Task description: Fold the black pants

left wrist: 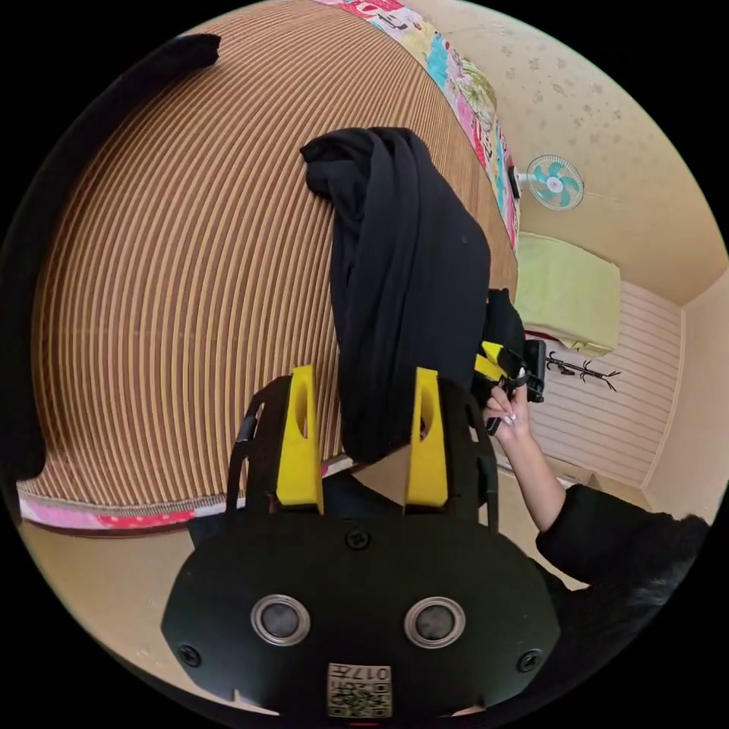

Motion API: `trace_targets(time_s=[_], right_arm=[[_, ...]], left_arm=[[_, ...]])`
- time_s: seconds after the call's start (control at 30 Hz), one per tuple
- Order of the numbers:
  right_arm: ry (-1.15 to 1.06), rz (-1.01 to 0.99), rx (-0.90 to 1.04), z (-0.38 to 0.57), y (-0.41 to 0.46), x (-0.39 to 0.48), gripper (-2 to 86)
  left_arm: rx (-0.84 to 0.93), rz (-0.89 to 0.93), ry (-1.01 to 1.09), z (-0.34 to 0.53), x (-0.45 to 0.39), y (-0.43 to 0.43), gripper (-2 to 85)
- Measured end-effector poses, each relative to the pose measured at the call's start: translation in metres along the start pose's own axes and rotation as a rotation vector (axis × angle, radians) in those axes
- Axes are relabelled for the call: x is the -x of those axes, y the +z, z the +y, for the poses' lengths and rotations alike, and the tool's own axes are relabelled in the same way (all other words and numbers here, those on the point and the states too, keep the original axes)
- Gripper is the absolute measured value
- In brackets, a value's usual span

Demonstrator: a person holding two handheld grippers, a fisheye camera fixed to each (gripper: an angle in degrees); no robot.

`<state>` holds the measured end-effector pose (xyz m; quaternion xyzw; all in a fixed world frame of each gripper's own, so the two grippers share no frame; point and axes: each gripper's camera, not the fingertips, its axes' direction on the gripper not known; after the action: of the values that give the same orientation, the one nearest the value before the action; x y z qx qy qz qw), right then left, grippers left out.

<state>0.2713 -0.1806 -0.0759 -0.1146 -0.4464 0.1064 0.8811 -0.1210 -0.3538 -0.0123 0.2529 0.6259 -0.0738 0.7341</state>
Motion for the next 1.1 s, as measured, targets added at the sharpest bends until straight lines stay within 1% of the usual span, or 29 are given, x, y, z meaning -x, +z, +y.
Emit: trace_targets(time_s=[0.03,0.07,0.1,0.13,0.17,0.2,0.23,0.3,0.37,0.43,0.53,0.6,0.63,0.7,0.73,0.77,0.8,0.83,0.9,0.93,0.97,1.0,1.03,1.07,1.1], right_arm=[[-0.002,-0.028,0.093,-0.019,0.028,-0.003,19.4],[0.006,0.003,0.131,-0.027,0.049,0.0,19.3],[-0.009,0.045,0.102,-0.026,0.049,0.007,19.0],[-0.036,0.103,0.123,-0.024,0.057,0.018,18.2],[-0.059,0.121,0.104,-0.015,0.059,0.03,17.2],[-0.061,0.099,0.108,-0.01,0.061,0.033,16.1],[-0.05,0.022,0.16,0.0,0.066,0.037,14.0],[-0.057,-0.073,0.233,0.021,0.068,0.046,12.3],[-0.089,-0.172,0.225,0.059,0.052,0.066,11.1],[-0.099,-0.218,0.185,0.082,0.028,0.082,10.4],[-0.136,-0.306,0.079,0.109,-0.033,0.108,9.7],[-0.183,-0.327,0.008,0.123,-0.079,0.126,9.6],[-0.222,-0.304,-0.033,0.132,-0.113,0.139,9.7],[-0.298,-0.213,-0.097,0.146,-0.17,0.164,9.8],[-0.348,-0.131,-0.137,0.154,-0.207,0.181,10.0],[-0.393,-0.045,-0.172,0.16,-0.243,0.197,10.2],[-0.407,-0.001,-0.186,0.162,-0.26,0.204,10.5],[-0.395,0.081,-0.201,0.164,-0.292,0.212,11.0],[-0.292,0.218,-0.179,0.156,-0.33,0.212,12.2],[-0.208,0.338,-0.18,0.149,-0.347,0.205,13.5],[-0.108,0.461,-0.204,0.142,-0.358,0.19,14.7],[-0.054,0.516,-0.216,0.137,-0.36,0.179,15.2],[0.088,0.588,-0.241,0.127,-0.359,0.149,15.5],[0.239,0.635,-0.234,0.117,-0.349,0.112,15.3],[0.31,0.662,-0.215,0.112,-0.34,0.093,14.9]], left_arm=[[0.016,0.028,0.004,-0.009,0.003,0.006,16.1],[0.061,0.127,0.001,-0.025,0.008,0.022,14.7],[0.087,0.153,-0.027,-0.033,0.01,0.031,15.1],[0.106,0.135,-0.026,-0.036,0.008,0.035,15.3],[0.154,0.091,0.003,-0.038,0.001,0.042,14.2],[0.199,0.06,0.036,-0.035,-0.008,0.048,12.8],[0.234,0.066,0.064,-0.032,-0.013,0.051,12.0],[0.385,0.102,0.164,-0.009,-0.04,0.058,10.6],[0.4,0.107,0.188,0.015,-0.061,0.055,10.4],[0.367,0.153,0.203,0.034,-0.087,0.047,10.4],[0.285,0.266,0.264,0.045,-0.15,0.033,10.4],[0.278,0.32,0.38,0.038,-0.223,0.041,10.5],[0.285,0.322,0.416,0.036,-0.244,0.046,10.5],[0.292,0.298,0.597,0.028,-0.335,0.073,10.5],[0.287,0.291,0.638,0.026,-0.358,0.081,10.5],[0.281,0.291,0.707,0.02,-0.398,0.101,10.6],[0.294,0.311,0.743,0.01,-0.436,0.126,10.8],[0.313,0.322,0.75,0.004,-0.454,0.141,10.9],[0.38,0.301,0.803,-0.019,-0.52,0.208,11.2],[0.394,0.271,0.805,-0.024,-0.534,0.226,11.4],[0.426,0.174,0.777,-0.033,-0.554,0.265,11.7],[0.477,0.073,0.736,-0.039,-0.565,0.302,10.7],[0.506,0.031,0.714,-0.04,-0.566,0.318,10.2],[0.556,-0.054,0.668,-0.038,-0.562,0.345,7.8],[0.601,-0.127,0.644,-0.033,-0.551,0.363,7.0]])
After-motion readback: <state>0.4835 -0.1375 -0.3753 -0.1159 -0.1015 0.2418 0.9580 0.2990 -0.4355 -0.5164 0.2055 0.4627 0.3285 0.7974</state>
